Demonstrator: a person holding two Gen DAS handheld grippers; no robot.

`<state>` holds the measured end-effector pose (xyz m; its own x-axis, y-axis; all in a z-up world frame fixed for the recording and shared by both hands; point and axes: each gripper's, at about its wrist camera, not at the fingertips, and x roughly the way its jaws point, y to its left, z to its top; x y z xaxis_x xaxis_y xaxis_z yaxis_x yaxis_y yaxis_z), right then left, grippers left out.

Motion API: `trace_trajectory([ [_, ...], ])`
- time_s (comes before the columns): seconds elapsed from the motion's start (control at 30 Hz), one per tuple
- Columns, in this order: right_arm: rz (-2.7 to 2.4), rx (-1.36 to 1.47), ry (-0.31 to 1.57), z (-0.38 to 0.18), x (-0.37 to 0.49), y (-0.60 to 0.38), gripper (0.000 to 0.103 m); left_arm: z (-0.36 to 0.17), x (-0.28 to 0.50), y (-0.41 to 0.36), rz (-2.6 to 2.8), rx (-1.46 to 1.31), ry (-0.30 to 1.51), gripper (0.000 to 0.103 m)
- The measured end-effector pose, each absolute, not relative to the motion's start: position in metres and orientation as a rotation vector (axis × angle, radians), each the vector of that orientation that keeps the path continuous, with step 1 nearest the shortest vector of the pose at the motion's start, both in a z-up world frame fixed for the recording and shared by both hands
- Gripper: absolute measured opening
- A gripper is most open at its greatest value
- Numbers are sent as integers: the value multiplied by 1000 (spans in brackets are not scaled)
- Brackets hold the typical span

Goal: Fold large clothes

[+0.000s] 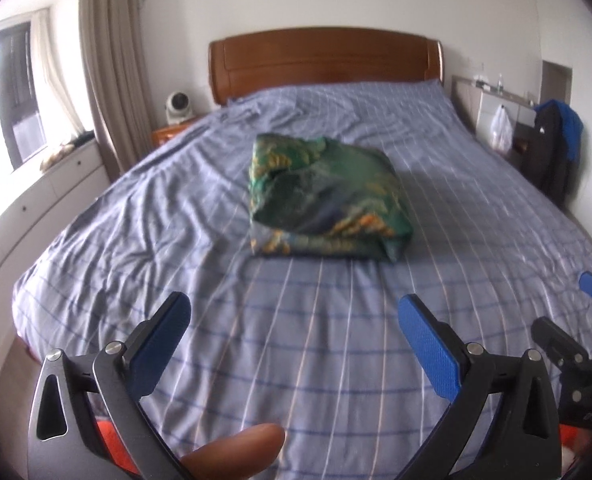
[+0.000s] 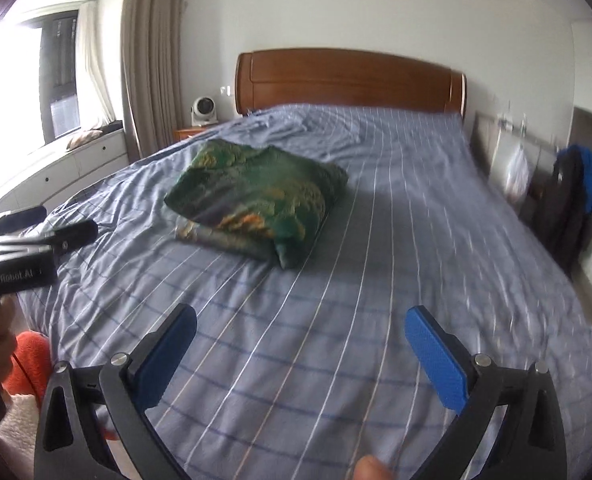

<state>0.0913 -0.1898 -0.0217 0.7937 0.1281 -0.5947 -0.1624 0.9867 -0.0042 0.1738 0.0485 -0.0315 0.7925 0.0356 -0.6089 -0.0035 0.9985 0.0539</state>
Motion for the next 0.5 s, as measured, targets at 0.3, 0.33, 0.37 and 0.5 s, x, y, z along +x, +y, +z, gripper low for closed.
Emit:
trace_trajectory([
  [0.3,133,-32,763,-29,87,-174,103,-47,158,46,15,82,762,103],
  [0.33,132,-45,769,-29,85,-172,103,-48,156,45,30,100,776,103],
  [0.37,130,-53,772,-29,84,-170,103,-48,155,44,39,111,782,103],
  [0.5,141,-37,775,-26,78,-168,103,-46,148,45,27,110,794,103],
])
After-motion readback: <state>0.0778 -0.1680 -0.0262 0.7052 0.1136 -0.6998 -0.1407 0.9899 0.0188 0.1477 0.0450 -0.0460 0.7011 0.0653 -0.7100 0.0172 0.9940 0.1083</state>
